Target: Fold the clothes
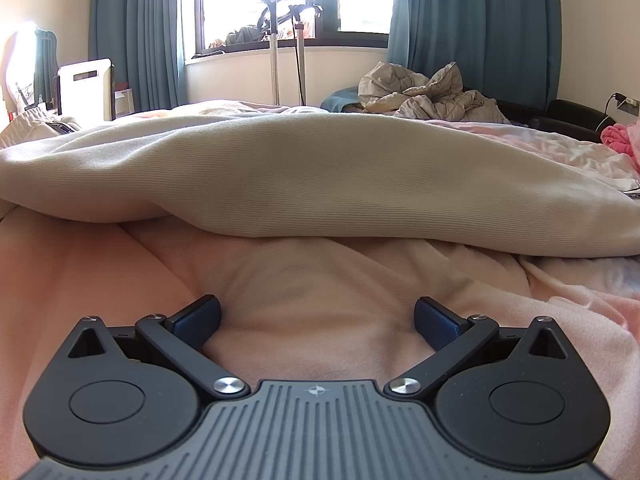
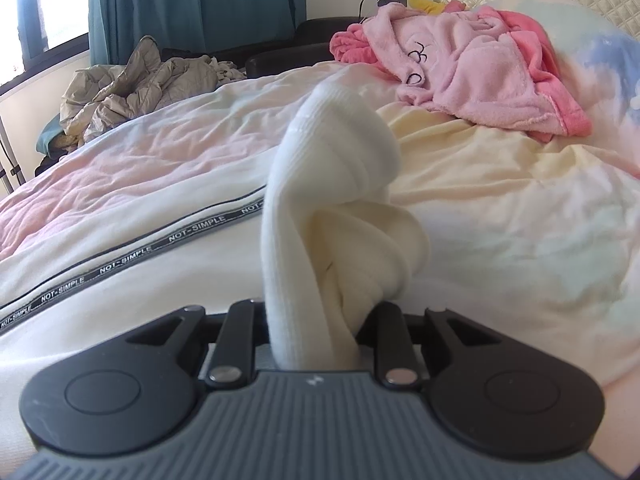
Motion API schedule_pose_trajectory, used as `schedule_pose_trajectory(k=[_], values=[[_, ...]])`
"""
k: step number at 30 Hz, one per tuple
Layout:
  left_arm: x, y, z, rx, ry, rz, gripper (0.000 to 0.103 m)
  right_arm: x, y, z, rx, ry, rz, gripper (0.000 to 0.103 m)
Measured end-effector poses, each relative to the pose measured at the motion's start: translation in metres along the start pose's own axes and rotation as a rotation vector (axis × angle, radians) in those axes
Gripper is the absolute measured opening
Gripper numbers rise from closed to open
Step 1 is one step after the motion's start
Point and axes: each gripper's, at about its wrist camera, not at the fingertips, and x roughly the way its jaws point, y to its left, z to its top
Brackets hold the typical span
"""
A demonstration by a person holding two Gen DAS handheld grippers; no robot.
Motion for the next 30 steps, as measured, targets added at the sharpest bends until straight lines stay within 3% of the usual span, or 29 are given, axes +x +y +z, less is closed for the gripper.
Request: schedule_pose_trajectory(k=[30], values=[[0.005,-0.004,0.008,0.000,0.040,0.026,0.103,0.009,-0.052,0.001,0.301,0.052,0.294,0.023]])
